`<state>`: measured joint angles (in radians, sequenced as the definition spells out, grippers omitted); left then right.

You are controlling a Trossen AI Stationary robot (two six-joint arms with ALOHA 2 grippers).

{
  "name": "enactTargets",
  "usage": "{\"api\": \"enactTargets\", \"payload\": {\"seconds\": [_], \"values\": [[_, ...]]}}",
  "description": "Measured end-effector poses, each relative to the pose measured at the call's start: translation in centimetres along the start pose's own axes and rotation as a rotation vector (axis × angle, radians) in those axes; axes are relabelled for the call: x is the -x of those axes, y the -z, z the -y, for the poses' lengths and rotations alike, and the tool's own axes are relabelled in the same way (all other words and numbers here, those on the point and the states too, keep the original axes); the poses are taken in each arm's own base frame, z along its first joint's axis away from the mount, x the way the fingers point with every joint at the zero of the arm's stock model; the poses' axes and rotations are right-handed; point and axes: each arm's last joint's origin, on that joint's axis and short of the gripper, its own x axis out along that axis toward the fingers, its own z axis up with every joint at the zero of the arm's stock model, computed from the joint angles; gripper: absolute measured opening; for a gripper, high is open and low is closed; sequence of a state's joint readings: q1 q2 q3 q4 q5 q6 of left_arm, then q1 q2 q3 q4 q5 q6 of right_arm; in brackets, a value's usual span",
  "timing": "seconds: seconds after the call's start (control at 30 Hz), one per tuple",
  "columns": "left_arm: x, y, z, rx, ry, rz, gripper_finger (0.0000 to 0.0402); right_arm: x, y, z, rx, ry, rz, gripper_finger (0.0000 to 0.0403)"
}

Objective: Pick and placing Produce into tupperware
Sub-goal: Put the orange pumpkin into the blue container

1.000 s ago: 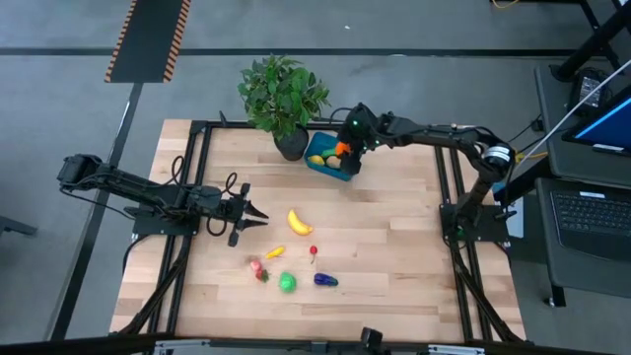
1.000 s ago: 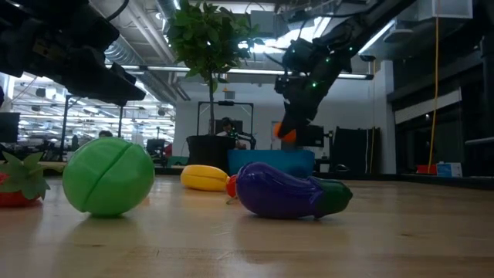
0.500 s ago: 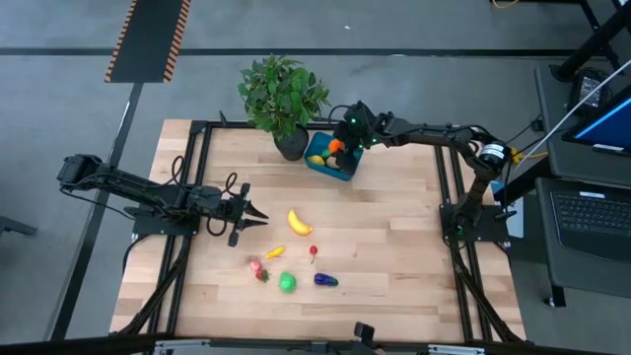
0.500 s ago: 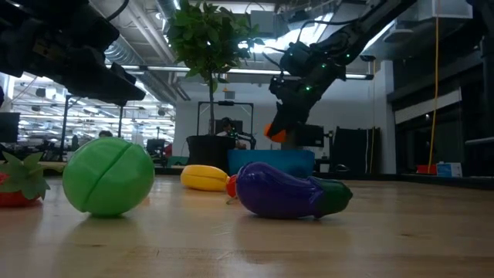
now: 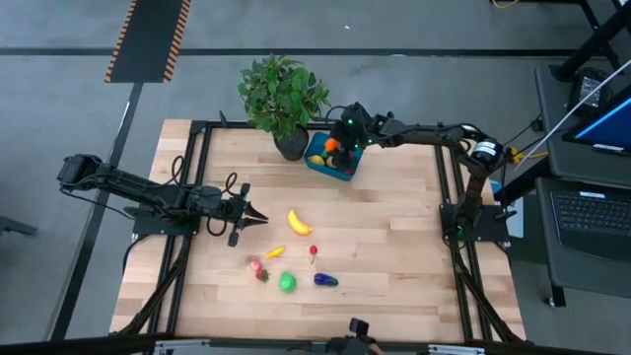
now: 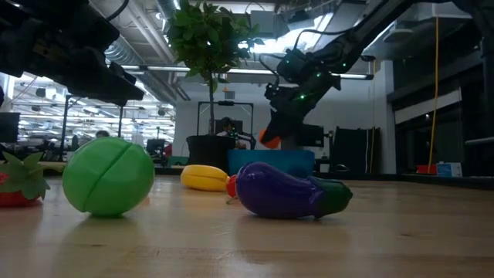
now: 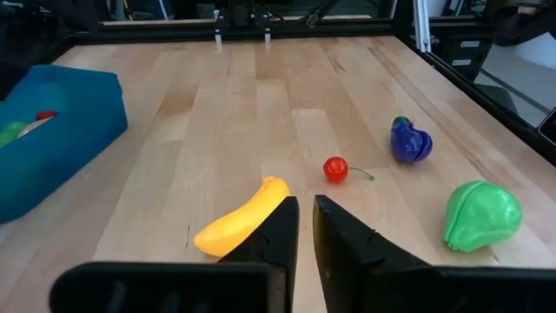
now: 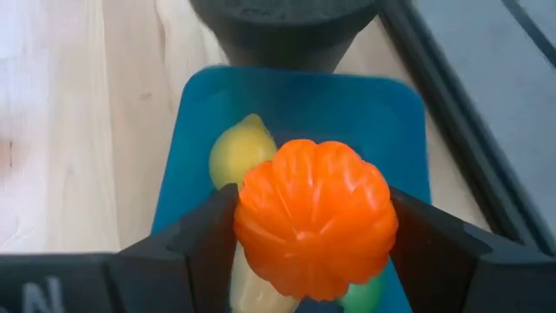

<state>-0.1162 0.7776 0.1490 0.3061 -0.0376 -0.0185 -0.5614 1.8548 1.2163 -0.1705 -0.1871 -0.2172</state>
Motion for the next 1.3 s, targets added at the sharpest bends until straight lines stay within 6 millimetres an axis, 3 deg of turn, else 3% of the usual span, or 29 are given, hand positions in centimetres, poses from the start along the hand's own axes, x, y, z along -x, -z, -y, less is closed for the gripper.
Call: {"api": "enactTargets", "payload": {"seconds": [0.63,1.07,1.3], "values": [[0.0,0.0,0.0,0.001,0.001,0.0,0.0001,-0.2,-0.4,0.8,-0.021,0.003,0.075,0.0251],[0.0,0.0,0.0,0.001,0.0,0.001,0.0033,-1.1,-0.1,0.8,-0.036,-0.05,0.05,0.0251],[0.0,-0.1,0.0,0.001,-0.005,0.009,0.0048,-2.1,-1.4,1.3,-0.022,-0.067,0.006,0.0251]]}}
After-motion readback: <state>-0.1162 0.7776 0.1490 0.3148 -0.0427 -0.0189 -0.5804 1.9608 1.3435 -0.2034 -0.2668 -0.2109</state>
